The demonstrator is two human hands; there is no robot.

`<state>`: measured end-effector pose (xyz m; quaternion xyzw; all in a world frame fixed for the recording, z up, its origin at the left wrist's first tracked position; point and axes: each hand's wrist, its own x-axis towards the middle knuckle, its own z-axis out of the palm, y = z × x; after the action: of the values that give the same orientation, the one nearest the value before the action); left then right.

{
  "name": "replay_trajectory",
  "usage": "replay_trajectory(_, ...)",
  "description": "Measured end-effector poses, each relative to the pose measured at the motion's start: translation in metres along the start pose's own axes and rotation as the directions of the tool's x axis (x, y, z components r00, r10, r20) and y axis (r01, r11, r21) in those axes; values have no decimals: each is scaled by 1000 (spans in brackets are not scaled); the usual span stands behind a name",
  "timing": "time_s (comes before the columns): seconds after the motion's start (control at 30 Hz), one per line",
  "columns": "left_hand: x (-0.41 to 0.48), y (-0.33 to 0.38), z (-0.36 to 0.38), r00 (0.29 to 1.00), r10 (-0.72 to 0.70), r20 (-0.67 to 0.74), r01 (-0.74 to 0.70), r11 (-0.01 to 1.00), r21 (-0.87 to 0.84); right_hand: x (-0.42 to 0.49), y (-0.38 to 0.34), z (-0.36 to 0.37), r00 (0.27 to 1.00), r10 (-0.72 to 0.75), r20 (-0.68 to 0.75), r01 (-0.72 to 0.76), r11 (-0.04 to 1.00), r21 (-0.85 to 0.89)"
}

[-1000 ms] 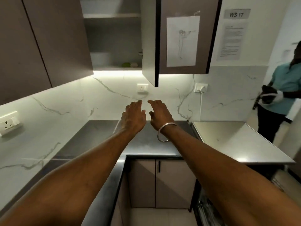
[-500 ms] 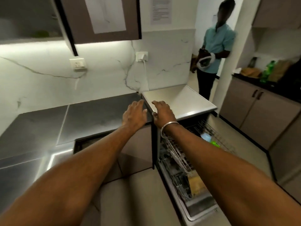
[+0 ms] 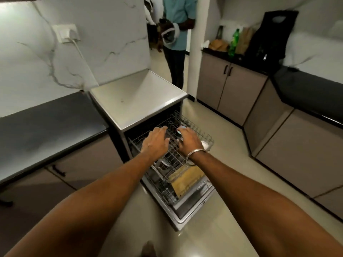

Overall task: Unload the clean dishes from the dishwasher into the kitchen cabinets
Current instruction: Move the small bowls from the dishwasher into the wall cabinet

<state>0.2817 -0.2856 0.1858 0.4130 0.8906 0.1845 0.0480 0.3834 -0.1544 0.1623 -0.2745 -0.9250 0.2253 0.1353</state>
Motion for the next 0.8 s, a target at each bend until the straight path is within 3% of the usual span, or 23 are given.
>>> replay_trajectory(0.2, 81, 17, 61, 980, 104, 170, -104, 995, -14, 34, 73, 21, 982, 186, -23, -187, 982, -36)
replay_trajectory(0.4, 170, 9, 130, 928, 201, 313, -194, 980, -54, 75, 139, 64, 917, 396, -46, -395, 918, 35)
replay_trajectory(0.63, 247, -5, 223, 876, 171, 452, -108, 981, -161, 113, 199, 132, 748, 662, 47, -654, 724, 218)
replay_trajectory(0.8, 293, -11, 300, 879, 93, 467, 14, 975, -222, 161, 246, 182, 578, 812, 84, -738, 477, 477)
